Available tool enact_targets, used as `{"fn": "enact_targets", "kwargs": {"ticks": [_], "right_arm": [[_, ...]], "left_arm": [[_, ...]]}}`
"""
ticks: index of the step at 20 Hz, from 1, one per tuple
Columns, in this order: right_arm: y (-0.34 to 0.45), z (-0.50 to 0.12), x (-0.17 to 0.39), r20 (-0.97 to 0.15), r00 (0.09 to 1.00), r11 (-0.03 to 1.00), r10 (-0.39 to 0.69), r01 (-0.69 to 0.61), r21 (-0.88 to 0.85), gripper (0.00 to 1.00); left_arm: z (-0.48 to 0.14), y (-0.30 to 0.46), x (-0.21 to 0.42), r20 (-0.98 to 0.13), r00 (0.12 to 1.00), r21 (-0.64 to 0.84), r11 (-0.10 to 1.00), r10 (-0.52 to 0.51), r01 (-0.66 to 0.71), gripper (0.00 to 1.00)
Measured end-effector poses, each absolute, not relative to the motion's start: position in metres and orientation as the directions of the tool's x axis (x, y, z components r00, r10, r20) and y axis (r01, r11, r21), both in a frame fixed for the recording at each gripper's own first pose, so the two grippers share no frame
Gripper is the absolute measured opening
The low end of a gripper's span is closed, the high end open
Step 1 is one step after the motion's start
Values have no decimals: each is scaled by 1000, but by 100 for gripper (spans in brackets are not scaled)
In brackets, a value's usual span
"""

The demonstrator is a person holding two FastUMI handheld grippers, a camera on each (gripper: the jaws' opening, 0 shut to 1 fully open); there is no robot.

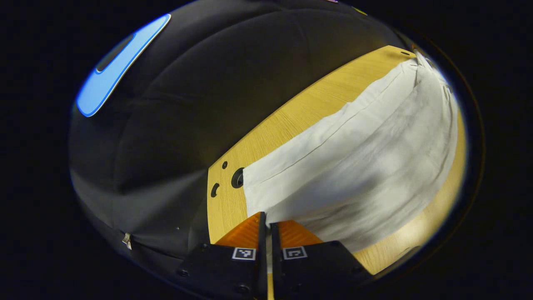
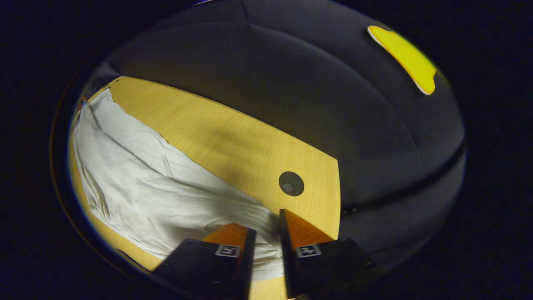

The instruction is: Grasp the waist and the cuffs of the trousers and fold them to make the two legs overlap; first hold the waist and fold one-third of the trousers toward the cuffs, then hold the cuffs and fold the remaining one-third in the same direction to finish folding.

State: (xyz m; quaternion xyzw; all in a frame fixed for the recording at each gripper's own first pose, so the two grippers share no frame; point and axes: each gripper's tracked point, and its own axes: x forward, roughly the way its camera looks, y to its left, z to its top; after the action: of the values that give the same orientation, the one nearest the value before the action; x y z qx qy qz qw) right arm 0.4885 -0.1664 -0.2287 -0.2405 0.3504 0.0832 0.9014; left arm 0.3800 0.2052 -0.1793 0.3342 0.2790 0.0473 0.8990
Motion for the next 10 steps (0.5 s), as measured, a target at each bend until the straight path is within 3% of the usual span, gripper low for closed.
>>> {"fn": "enact_targets", "kwargs": {"ticks": [1,2,3,5,10], "right_arm": [[-165,-223,487,-666,746,896,-19,-283,-343,70],[-169,-221,489,-654,756,918,-29,-239,-317,70],[-172,-220,484,-651,758,938,-36,-199,-284,80],[-180,-211,469,-650,759,969,-38,-130,-209,100],[-219,-194,437,-601,792,994,-110,82,-73,98]], "left_arm": [[-185,205,378,-477,836,603,793,271,87,38],[-200,214,378,-482,829,584,809,283,63,67],[-187,208,366,-478,831,546,838,286,25,96],[-180,211,351,-455,843,448,892,287,-62,96],[-147,224,300,-390,874,195,953,292,-231,96]]}}
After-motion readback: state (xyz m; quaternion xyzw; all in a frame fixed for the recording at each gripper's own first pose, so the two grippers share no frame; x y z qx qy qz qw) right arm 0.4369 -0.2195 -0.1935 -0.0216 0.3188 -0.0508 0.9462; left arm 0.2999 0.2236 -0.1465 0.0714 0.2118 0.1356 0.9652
